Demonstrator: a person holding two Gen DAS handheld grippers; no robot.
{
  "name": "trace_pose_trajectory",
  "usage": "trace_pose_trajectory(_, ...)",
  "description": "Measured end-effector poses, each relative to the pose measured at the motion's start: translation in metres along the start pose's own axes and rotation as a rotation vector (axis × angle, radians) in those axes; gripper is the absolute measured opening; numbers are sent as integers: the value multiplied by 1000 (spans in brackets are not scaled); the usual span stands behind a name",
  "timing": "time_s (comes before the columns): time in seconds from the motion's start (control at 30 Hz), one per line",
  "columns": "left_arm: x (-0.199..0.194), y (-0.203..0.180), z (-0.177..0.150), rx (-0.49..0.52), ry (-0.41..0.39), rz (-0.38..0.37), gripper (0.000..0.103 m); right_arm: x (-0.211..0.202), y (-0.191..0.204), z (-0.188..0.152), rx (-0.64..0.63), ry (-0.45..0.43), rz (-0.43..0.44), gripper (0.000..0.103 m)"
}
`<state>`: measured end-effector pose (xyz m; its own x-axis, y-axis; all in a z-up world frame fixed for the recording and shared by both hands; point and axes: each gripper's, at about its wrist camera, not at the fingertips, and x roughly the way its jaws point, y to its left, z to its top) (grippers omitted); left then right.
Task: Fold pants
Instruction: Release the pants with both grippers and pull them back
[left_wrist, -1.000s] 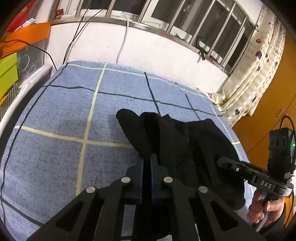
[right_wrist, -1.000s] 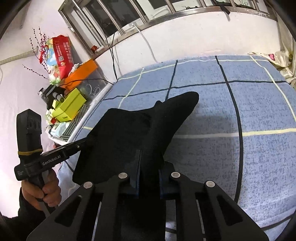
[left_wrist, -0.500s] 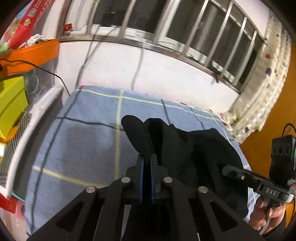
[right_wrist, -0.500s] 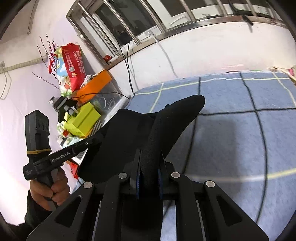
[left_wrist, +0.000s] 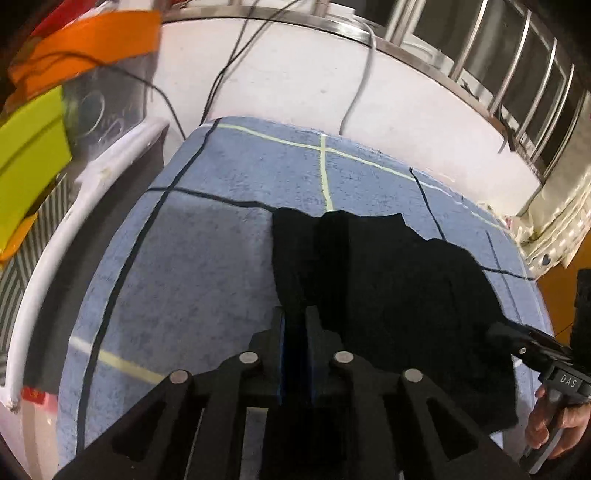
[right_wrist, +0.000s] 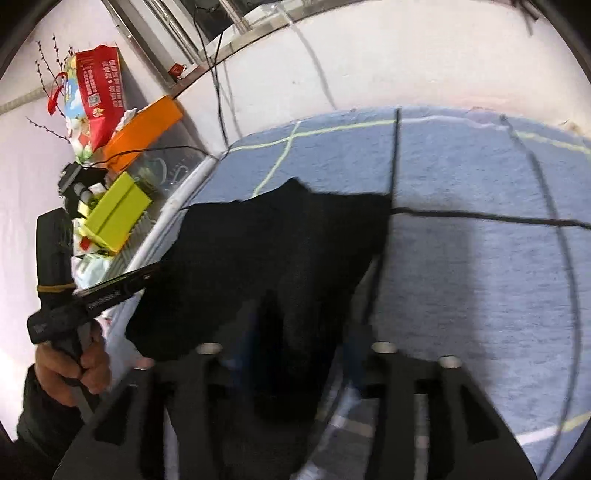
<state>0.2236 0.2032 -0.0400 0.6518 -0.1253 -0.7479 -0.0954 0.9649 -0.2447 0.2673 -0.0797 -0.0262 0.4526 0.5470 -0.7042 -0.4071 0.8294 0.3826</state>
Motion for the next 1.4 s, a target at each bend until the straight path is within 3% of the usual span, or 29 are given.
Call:
trace_pose_trajectory(0.1, -28, -1, -6, 2, -81, 25, 14, -26, 12, -5, -62, -67, -57, 52)
trace_pose_trajectory(0.27, -56, -34, -29, 82, -140, -51, 14, -35, 47, -27, -178, -80, -86, 52)
trace_pose_trajectory(0.33, -49, -48, -41, 129, -109, -67, 14, -24, 54, -39, -215, -48, -108, 52)
trace_pose_trajectory(0.4, -26, -52, -53, 161, -46, -30, 14, -9, 53, -46, -236, -6, -150, 52)
trace_pose_trajectory(0.47, -23, -52, -59, 182, -90, -15, 14, -5, 49, -51, -246, -13, -152, 52)
trace_pose_trajectory(0.7, -63, -69, -73, 198, -115, 62, 14, -41, 56, -62, -232, -43, -169, 52)
trace_pose_trajectory(0.77, -73, -74, -87, 206, -117, 71, 14, -53, 57, -76, -233, -47, -175, 58)
trace_pose_trajectory(0.83, -79, -80, -101, 206, -114, 83, 14, -61, 59, -88, -236, -46, -183, 64)
trace_pose_trajectory(1.1, -77, -91, -149, 203, -52, 118, 15, -73, 56, -137, -215, 4, -225, 65)
trace_pose_trajectory(1.4, -71, -95, -159, 217, -25, 150, 16, -61, 58, -152, -244, 42, -272, 73)
